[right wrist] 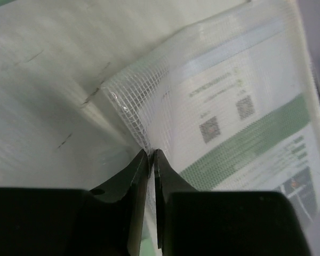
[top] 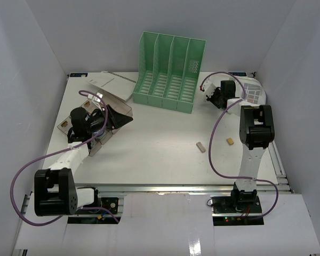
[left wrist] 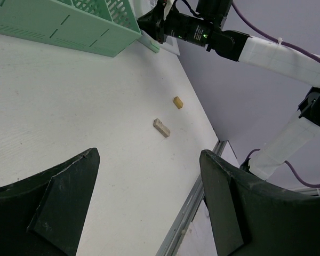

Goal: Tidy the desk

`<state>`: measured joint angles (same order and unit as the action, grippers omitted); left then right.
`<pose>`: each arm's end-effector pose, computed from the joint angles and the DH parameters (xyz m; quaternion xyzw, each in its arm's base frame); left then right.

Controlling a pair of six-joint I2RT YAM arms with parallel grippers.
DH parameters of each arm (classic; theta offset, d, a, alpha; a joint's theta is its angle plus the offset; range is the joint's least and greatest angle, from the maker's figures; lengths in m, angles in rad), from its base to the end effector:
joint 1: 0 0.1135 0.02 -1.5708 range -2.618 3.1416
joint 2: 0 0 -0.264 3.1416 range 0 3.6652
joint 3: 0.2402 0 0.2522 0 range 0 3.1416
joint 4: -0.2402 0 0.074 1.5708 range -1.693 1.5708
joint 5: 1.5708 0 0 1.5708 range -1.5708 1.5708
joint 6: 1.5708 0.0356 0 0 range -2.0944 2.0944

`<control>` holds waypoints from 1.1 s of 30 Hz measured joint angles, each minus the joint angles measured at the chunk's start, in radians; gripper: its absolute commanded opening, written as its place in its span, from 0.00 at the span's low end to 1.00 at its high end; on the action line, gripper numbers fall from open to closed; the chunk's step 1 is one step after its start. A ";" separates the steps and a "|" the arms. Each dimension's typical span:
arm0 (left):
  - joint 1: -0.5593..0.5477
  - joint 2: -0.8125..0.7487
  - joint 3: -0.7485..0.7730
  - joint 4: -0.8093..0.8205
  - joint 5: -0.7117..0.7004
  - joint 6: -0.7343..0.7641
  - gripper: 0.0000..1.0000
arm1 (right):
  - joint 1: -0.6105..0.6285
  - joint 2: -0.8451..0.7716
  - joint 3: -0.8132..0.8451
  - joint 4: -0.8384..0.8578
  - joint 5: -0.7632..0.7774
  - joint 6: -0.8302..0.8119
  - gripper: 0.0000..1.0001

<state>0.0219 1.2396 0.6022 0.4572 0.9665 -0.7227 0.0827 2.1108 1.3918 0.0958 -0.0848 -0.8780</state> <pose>0.2600 -0.0236 0.2487 0.0299 0.7416 -0.5298 0.4103 0.4666 0.0417 0.1599 -0.4280 0.7795 -0.1418 0.4349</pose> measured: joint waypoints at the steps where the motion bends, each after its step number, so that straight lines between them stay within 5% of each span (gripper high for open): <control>1: 0.000 0.000 0.000 0.000 0.000 0.000 0.86 | -0.002 0.004 0.000 -0.021 -0.009 -0.001 0.27; 6: 0.000 0.000 0.000 0.000 0.001 0.000 0.86 | -0.016 -0.002 0.001 -0.074 -0.052 -0.018 0.66; 12: 0.000 0.000 0.000 0.000 0.007 0.000 0.86 | -0.038 -0.068 -0.025 -0.175 -0.106 0.013 0.88; 17: 0.000 0.000 0.000 0.000 0.010 0.000 0.86 | -0.057 -0.100 0.003 -0.339 -0.183 -0.003 0.96; 23: 0.000 0.000 0.000 0.000 0.011 0.000 0.86 | -0.099 -0.069 0.195 -0.672 -0.282 -0.269 0.97; 33: 0.000 0.000 0.000 -0.001 0.011 0.007 0.86 | -0.120 -0.011 0.295 -0.938 -0.285 -0.719 0.98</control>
<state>0.0219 1.2396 0.6022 0.4561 0.9775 -0.7160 -0.0374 2.0994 1.6871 -0.8427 -0.3703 -1.5966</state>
